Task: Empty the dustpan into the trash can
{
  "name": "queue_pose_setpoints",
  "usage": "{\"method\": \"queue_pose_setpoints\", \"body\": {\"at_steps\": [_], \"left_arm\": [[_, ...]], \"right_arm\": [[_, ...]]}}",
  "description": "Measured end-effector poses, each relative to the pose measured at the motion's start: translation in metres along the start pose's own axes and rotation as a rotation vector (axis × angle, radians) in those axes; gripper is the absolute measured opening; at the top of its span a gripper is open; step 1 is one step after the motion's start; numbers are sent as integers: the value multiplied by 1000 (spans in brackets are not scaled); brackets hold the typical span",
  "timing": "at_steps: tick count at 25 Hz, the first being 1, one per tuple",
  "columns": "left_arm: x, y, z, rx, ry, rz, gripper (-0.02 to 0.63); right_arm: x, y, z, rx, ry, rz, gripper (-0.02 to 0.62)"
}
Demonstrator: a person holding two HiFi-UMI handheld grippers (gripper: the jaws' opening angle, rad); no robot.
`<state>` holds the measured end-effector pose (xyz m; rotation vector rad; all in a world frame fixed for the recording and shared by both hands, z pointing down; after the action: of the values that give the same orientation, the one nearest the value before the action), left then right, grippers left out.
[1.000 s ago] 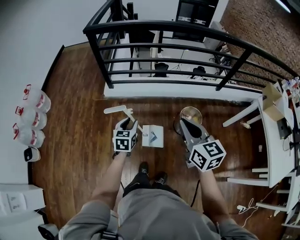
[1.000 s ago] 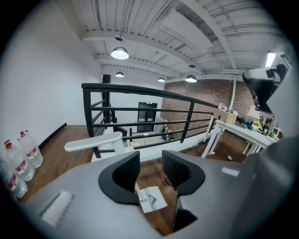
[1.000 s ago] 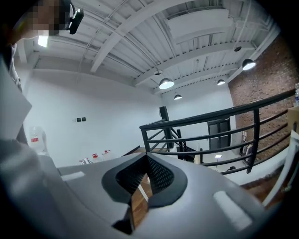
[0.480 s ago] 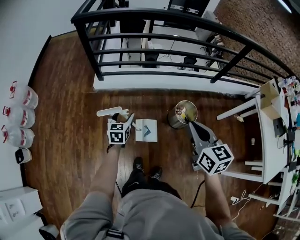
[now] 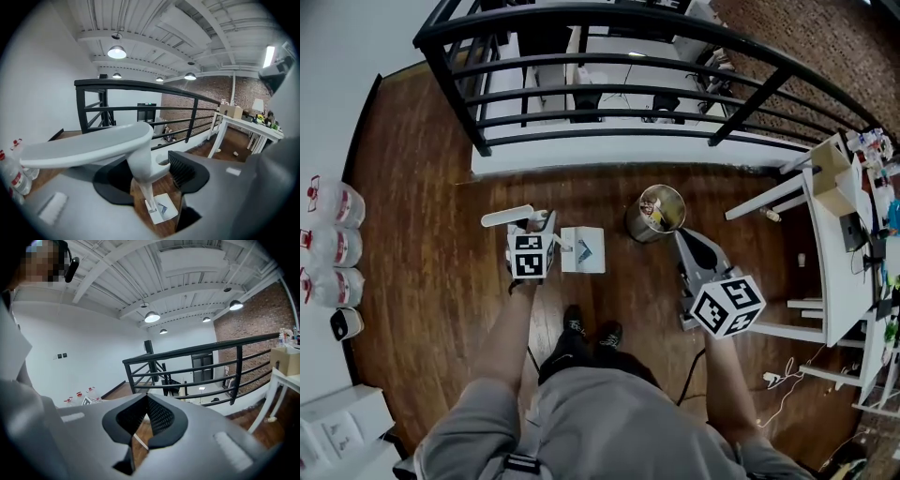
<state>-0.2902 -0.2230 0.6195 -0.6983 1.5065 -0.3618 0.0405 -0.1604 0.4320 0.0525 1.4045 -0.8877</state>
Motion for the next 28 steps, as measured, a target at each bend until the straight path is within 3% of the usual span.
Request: {"method": "queue_pose_setpoints", "body": {"at_steps": [8,12,28], "left_arm": [[64,21,37,-46,-199,62,224],[104,42,51,-63,-261,125,223],[254,105,110,-241,-296,390,219]], "right_arm": [[9,23,10,-52,-19,65,0],[18,35,16,-78,-28,113,0],[36,83,24,-192,-30,239,0]]}}
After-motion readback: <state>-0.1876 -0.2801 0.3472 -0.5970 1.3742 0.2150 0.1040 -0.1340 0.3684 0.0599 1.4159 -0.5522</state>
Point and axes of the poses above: the fingertips, and each gripper's own axes: y backward along the fingers, z to its right, x out of its top, the point moved 9 cm from there along y, backward along the fingers, and after that the axes turned 7 degrees about -z, right-handed, at the moved point
